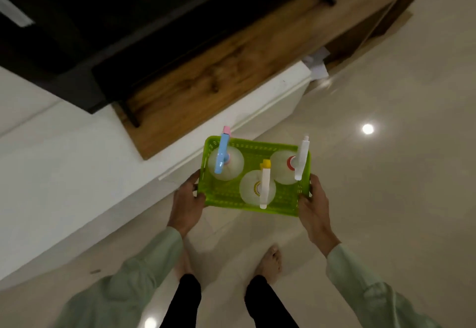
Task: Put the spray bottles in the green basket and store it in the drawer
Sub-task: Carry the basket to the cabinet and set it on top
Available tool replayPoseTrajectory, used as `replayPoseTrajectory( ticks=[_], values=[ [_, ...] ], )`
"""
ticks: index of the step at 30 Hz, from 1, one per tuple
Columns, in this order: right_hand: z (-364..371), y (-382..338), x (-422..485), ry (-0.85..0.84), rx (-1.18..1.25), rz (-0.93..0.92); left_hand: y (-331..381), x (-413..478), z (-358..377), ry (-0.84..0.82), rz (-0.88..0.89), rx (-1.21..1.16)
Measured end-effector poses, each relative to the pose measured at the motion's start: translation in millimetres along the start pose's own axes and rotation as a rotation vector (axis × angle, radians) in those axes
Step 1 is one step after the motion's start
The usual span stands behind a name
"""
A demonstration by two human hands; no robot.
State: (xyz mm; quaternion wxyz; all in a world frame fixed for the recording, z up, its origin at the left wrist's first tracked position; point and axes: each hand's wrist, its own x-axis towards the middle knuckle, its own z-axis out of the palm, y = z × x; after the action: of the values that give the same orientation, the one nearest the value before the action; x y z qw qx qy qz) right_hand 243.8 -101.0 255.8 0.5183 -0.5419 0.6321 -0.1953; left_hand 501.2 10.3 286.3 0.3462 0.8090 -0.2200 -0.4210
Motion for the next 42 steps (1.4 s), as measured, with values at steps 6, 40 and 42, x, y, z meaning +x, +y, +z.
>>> replayPoseTrajectory(
  ticks=[6, 40, 42],
  values=[
    [44.0, -76.1, -44.4, -0.129, -0.063, -0.057, -2.1, -53.9, -92.7, 0.135, -0.050, -0.096],
    [533.7, -167.6, -208.1, -0.473, -0.467, -0.237, -315.1, -70.3, -474.7, 0.553, -0.316, -0.452],
    [540.8, -166.5, -208.3, -0.466, -0.485, -0.236, -321.6, -67.9, -476.8, 0.553, -0.318, -0.463]
  ],
)
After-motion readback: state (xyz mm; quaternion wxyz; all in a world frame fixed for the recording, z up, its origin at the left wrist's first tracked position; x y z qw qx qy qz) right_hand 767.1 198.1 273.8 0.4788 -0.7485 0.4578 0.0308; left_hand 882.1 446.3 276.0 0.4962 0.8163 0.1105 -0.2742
